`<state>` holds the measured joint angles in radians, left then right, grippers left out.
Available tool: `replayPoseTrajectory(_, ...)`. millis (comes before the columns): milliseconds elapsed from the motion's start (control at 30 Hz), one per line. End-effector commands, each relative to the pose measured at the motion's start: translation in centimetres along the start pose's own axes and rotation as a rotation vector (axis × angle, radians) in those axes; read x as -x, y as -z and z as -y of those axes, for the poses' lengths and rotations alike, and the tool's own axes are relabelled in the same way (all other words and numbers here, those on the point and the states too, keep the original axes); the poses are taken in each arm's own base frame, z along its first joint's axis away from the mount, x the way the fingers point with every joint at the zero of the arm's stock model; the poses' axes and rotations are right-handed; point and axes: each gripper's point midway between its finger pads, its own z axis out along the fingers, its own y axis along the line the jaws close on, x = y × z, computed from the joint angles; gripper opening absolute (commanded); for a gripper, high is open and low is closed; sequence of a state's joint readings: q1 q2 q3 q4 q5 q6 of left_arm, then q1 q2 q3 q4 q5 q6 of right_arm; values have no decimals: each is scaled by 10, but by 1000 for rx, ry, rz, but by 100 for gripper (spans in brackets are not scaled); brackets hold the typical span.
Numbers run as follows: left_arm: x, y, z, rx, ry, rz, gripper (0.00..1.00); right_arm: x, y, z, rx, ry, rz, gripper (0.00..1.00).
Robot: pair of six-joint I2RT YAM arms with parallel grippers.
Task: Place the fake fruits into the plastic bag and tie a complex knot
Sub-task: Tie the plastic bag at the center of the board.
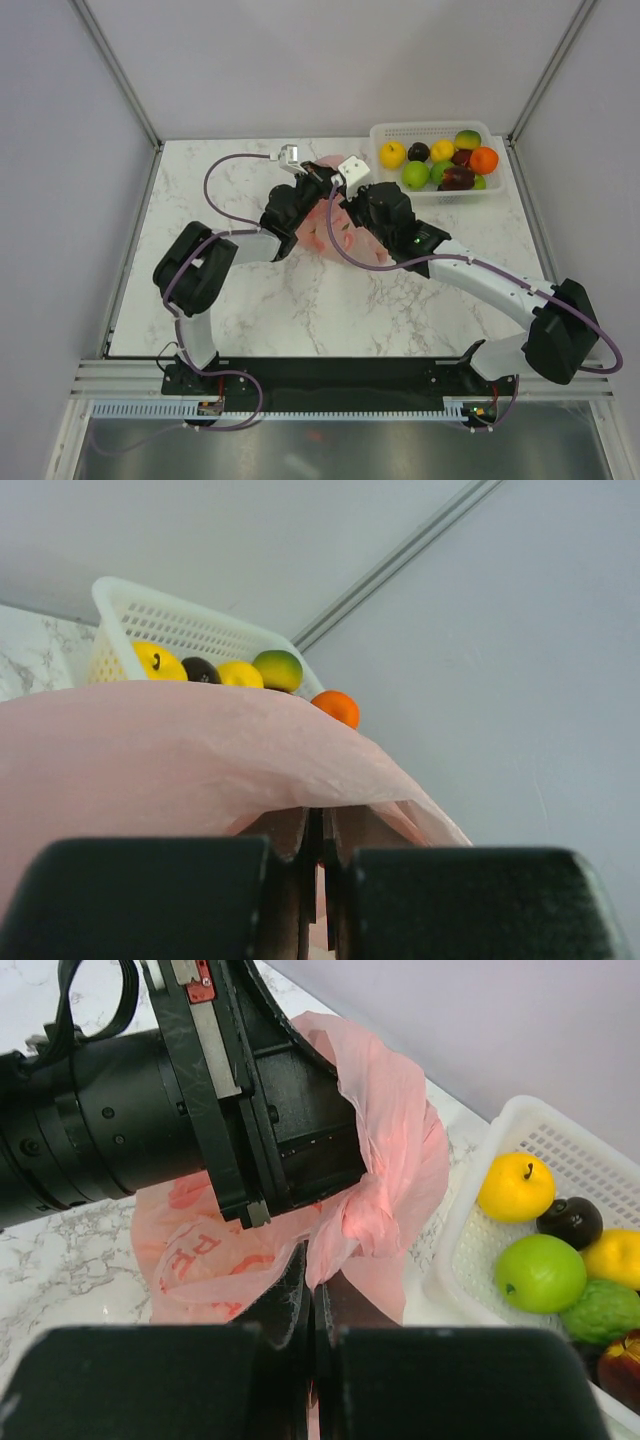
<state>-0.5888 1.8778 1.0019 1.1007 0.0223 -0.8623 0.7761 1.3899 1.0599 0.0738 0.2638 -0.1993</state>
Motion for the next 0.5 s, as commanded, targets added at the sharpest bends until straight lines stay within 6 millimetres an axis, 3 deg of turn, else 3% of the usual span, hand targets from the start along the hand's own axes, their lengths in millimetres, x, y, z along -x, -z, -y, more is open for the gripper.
replayPoseTrajectory(0, 43, -13, 3, -36, -39, 200, 2, 46, 3, -12, 58, -22, 116, 0)
replayPoseTrajectory(133, 22, -15, 2, -29, 22, 91, 2, 59, -2, -14, 51, -14, 94, 0)
replayPoseTrajectory(267, -5, -10, 14, -107, 99, -43, 2, 56, -9, -22, 14, -3, 27, 0)
replayPoseTrajectory(300, -6, -9, 18, -123, 120, -57, 2, 52, -8, -25, 3, 2, -6, 0)
replayPoseTrajectory(333, -7, -10, 20, -136, 128, -67, 2, 60, -8, -25, -4, -6, -4, 0)
replayPoseTrajectory(367, -11, -8, 23, -159, 134, -108, 2, 49, -10, -29, -9, -1, -61, 0)
replayPoseTrajectory(467, -16, -5, 37, -202, 163, -190, 2, 55, -10, -34, -43, -23, -98, 0)
